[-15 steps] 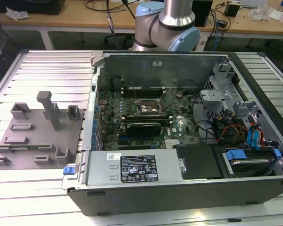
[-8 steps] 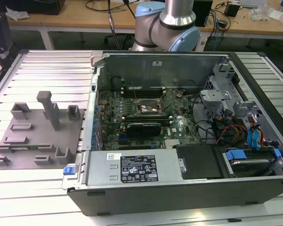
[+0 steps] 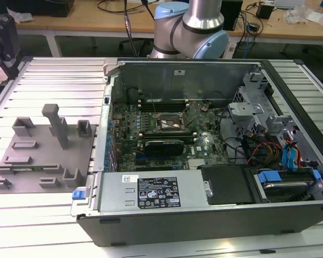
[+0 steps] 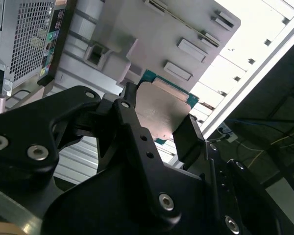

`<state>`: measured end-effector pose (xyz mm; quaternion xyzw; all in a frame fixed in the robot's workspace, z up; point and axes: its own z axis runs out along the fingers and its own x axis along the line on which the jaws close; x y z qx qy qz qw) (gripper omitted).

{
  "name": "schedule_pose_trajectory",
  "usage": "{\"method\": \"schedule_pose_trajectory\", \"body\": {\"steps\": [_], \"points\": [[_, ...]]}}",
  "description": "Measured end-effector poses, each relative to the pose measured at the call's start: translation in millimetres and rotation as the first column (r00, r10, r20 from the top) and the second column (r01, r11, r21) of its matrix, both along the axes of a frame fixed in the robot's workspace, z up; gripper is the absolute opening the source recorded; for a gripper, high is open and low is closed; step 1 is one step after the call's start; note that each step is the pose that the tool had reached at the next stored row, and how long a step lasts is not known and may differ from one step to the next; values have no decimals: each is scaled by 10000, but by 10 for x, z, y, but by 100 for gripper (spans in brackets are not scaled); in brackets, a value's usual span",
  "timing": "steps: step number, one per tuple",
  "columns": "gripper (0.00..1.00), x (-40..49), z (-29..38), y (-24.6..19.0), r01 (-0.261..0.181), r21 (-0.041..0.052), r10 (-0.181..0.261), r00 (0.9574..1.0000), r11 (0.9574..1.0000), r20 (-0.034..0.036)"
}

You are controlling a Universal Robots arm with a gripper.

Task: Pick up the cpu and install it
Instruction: 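Pick up the cpu and move it towards the insertion slot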

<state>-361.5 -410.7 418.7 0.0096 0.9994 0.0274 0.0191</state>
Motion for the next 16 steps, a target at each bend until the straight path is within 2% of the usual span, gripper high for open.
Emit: {"method": "schedule_pose_trajectory", "body": {"steps": [16], "points": [[55, 223, 0, 0, 0, 0, 0, 10000, 10000, 0]]}}
